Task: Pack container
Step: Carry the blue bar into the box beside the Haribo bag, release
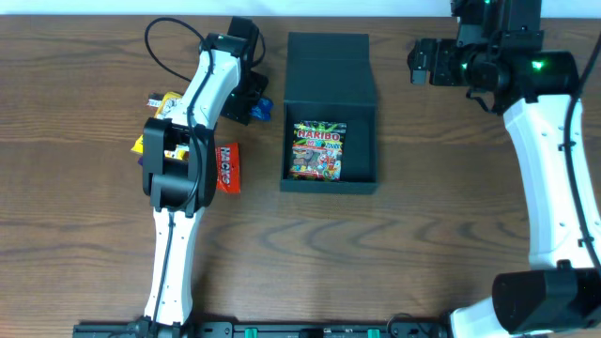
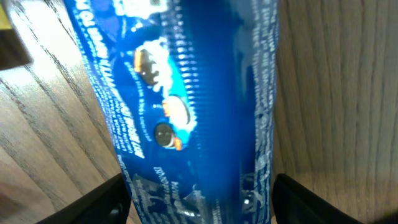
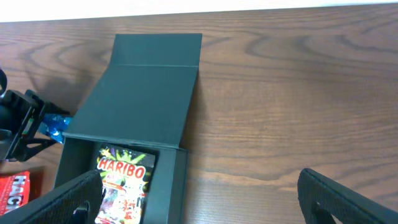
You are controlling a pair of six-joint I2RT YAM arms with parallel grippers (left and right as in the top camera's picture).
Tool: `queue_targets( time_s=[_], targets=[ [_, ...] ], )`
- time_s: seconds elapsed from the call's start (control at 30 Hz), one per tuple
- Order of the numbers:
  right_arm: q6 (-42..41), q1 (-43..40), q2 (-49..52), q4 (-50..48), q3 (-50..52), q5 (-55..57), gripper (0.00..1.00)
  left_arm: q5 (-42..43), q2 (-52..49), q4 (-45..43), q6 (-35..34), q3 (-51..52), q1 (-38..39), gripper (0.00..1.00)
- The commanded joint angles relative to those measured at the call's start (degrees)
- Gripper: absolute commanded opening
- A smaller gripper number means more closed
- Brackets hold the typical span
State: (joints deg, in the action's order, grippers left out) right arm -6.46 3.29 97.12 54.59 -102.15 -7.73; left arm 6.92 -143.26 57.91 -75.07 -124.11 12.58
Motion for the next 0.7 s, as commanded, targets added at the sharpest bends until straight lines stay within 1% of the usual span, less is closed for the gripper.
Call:
queue_targets(
  time_s=[0.0,0.07,0.1,0.23,0.37,0.5,0.67],
  targets=[
    [1.01,0.52,0.39,0.26,0.22,0.26,0.99,0.61,-0.81,-0.35,-0.13,0.96,-0.44,0.68],
    [1.01,0.52,0.39,0.37,0.22,0.46,0.99,0.61,-0.81,-0.37,0.37,0.96,-0.5,0.63],
    [1.01,0.52,0.39,0.42,0.22,0.68,0.99,0.61,-0.81,-0.35,0.83,0.96,-0.55,0.58],
    [1.01,0.5,0.39,0.48,0.22,1.33,0.99,0.63,-0.81,-0.39,1.88,0.96,-0.57,0.48],
    [1.01,0.48,0.39,0.48,0.22,1.79,0.99,0.59,-0.72,-1.36,6.64,0.26,-0.57,0.34],
    [1.03,0.42,0.39,0.46,0.22,1.95,0.99,-0.13,-0.72,-1.4,9.79,-1.51,-0.59,0.3],
    [1.42,0.37,0.39,0.44,0.22,2.97,0.99,-2.89,-0.55,-0.81,16.13,-7.3,-0.57,0.26]
  ],
)
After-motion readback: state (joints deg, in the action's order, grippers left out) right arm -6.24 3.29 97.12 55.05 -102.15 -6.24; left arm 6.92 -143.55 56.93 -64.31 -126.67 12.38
